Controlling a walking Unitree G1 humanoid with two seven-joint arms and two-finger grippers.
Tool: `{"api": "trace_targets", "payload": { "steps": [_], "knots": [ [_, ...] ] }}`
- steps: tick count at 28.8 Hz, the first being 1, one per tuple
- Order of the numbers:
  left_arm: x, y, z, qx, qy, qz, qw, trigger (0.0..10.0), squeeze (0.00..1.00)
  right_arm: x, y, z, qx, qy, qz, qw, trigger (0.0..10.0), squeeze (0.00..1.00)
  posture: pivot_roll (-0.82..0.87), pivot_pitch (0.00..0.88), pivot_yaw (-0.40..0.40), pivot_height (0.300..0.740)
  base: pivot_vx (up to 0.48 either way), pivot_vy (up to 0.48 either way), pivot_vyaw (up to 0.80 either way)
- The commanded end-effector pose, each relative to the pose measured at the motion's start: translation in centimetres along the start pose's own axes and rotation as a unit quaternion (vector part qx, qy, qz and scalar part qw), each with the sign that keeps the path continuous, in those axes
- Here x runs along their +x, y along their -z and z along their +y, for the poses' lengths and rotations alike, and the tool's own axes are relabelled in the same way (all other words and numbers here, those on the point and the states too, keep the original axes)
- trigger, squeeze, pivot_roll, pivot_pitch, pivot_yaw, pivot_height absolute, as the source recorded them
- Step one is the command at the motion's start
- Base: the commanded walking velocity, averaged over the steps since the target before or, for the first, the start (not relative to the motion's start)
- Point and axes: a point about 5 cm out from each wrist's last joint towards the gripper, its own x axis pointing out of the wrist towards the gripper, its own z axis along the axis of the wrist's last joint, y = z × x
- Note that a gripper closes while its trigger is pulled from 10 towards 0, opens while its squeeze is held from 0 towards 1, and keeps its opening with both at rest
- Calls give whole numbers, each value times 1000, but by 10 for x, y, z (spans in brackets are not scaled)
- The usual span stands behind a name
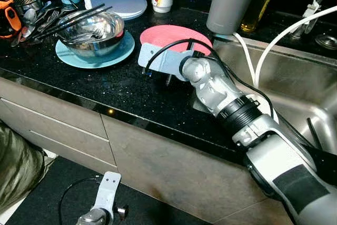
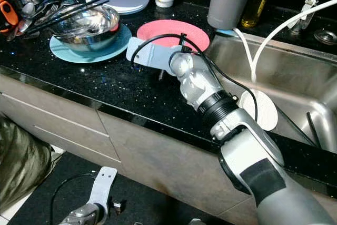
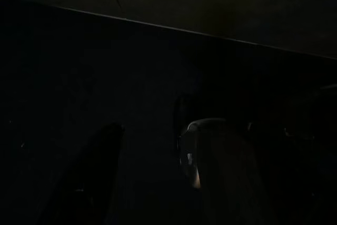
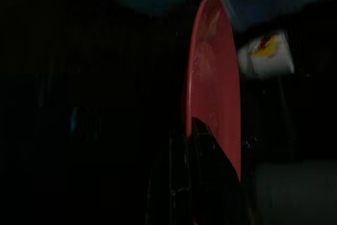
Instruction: Kitchen organization
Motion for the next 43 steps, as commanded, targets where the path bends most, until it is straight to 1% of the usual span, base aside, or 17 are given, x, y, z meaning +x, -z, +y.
{"api": "trace_targets", "payload": {
  "steps": [1,2,6,10,13,15,16,18,20,21,22,28,34,37,38,41,43],
  "knots": [
    [-1,8,-2,-3,1,12,1000,10000,0,-4,-16,-13,63,44,-69,995,0,0,8,130,-56,740,0,0,0],
    [-1,8,-2,-3,1,12,1000,10000,0,-4,-16,-13,63,44,-69,995,0,0,8,130,-56,740,0,0,0],
    [-1,8,-1,-3,1,13,1000,10000,0,-18,-25,-41,247,122,-177,945,0,0,8,131,-48,740,0,0,0],
    [-1,8,-1,-2,2,13,1000,10000,0,-25,-23,-49,320,139,-208,914,0,0,6,133,-46,740,0,0,0],
    [-1,8,0,0,2,14,1000,10000,0,-34,-23,-56,433,134,-265,851,0,0,5,134,-42,740,0,0,0],
    [-1,8,0,0,2,14,1000,10000,0,-45,-29,-61,526,99,-337,775,0,0,4,133,-40,740,0,0,0],
    [-1,8,0,0,2,14,1000,10000,0,-45,-29,-61,526,99,-337,775,0,0,4,133,-40,740,0,0,0],
    [-1,8,0,0,2,14,1000,10000,0,-59,-35,-64,583,56,-406,702,0,0,4,133,-40,740,0,0,0],
    [-1,8,0,0,2,14,1000,10000,0,-71,-38,-64,608,22,-455,651,0,0,7,134,-38,740,0,0,0],
    [-1,8,0,0,2,14,1000,10000,0,-71,-38,-64,608,22,-455,651,0,0,7,134,-38,740,0,0,0],
    [-1,8,0,0,2,14,1000,10000,0,-80,-41,-61,608,0,-478,634,0,0,6,134,-37,740,0,0,0],
    [-1,7,0,2,4,14,1000,10000,0,-97,-41,-46,620,-41,-491,610,0,0,-3,131,-29,740,0,0,-610],
    [-1,7,0,2,4,14,1000,10000,0,-98,-38,-41,627,-48,-476,615,0,0,-2,131,-31,740,0,0,-800],
    [-1,6,-1,1,4,13,1000,10000,0,-97,-35,-38,626,-47,-462,627,0,0,0,132,-33,740,0,0,-800],
    [-1,6,-1,1,4,13,1000,10000,0,-94,-31,-35,619,-37,-437,652,0,0,0,132,-34,740,0,0,-800],
    [-1,6,-1,0,4,13,1000,10000,0,-91,-27,-32,608,-29,-417,675,0,0,-3,132,-35,740,0,0,-800],
    [-1,6,-1,0,4,13,1000,10000,0,-87,-22,-28,591,-15,-380,711,0,0,-7,133,-33,740,0,0,-800]
  ]
}}
